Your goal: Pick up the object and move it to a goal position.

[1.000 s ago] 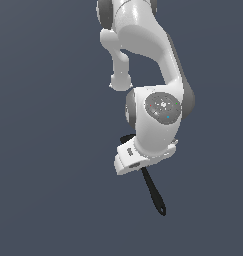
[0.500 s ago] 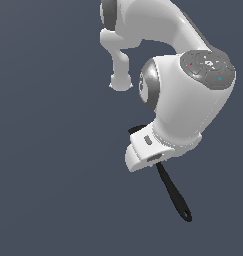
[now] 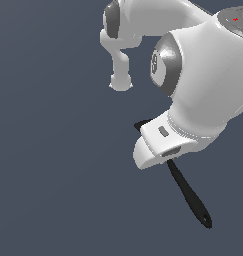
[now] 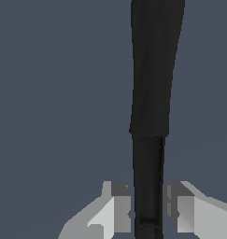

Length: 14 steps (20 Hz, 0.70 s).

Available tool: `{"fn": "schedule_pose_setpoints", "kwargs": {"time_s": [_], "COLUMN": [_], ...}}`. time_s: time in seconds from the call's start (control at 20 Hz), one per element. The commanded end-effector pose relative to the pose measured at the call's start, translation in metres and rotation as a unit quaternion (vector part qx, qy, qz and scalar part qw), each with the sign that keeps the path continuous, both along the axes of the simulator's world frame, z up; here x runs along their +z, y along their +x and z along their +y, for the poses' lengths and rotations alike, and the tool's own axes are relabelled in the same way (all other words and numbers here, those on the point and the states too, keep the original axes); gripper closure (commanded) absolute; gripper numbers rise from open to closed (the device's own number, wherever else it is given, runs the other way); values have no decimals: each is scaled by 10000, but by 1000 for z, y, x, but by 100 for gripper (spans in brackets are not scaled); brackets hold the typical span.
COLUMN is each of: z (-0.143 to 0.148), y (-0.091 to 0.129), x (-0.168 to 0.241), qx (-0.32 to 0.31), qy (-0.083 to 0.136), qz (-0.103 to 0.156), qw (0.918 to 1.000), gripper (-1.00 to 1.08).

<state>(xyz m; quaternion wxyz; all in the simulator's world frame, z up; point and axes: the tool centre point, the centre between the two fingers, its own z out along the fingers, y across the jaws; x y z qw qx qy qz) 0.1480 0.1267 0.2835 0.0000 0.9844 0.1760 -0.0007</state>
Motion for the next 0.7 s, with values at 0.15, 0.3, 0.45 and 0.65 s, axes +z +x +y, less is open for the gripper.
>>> {"fn": "schedule_pose_setpoints", "kwargs": {"time_s": [0.15,0.3,0.45,0.65], "z": [4,5,5,6], "y": [3,4,5,5], "x": [12,14,16,17], "qx": [-2,-2,-2,-2], "qy": [0,0,0,0], "qz": [-6,-6,-6,-6], "qw": [10000,10000,10000,10000], "gripper": [108,108,108,108]}}
